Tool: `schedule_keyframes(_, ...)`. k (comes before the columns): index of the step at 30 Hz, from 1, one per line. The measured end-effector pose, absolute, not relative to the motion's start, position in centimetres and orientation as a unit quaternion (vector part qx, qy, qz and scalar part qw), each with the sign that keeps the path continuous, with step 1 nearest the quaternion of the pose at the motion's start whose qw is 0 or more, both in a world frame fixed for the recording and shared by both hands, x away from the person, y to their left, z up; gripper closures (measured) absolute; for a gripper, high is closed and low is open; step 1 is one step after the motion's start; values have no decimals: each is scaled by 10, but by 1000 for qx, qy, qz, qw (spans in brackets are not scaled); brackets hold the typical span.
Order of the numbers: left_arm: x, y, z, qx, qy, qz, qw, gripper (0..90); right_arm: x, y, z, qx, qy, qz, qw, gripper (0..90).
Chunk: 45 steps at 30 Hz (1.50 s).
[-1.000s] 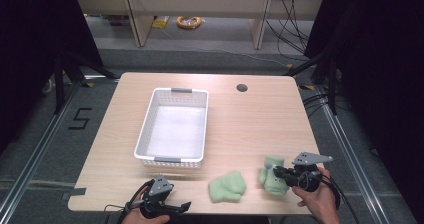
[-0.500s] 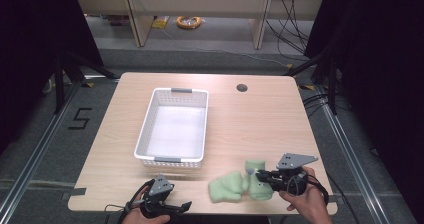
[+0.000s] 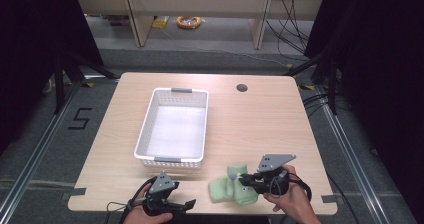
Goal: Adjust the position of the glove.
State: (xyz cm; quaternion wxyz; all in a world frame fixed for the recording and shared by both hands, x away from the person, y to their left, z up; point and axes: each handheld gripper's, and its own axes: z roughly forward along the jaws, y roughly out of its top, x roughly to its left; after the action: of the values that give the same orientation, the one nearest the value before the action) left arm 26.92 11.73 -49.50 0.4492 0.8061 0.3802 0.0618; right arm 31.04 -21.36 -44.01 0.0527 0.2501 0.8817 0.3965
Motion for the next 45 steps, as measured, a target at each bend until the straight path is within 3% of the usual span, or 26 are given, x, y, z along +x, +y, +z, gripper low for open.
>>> schedule_keyframes(13,287,90,-475,821,329,78,460,223,325,-176,-447,191,908,373,17,840)
schedule_keyframes(32,323,55,-480,843,286,74,449,372,331,-174,-473,173,918,357,1,807)
schedule_keyframes(39,332,52,-484,853,281,64,435,382,328,-177,-471,185,911,369,13,631)
schedule_keyframes(42,332,51,-484,851,285,62,437,383,323,-182,-467,208,904,373,14,611)
schedule_keyframes(45,334,46,-484,851,282,56,439,402,305,-198,-462,266,894,357,45,565)
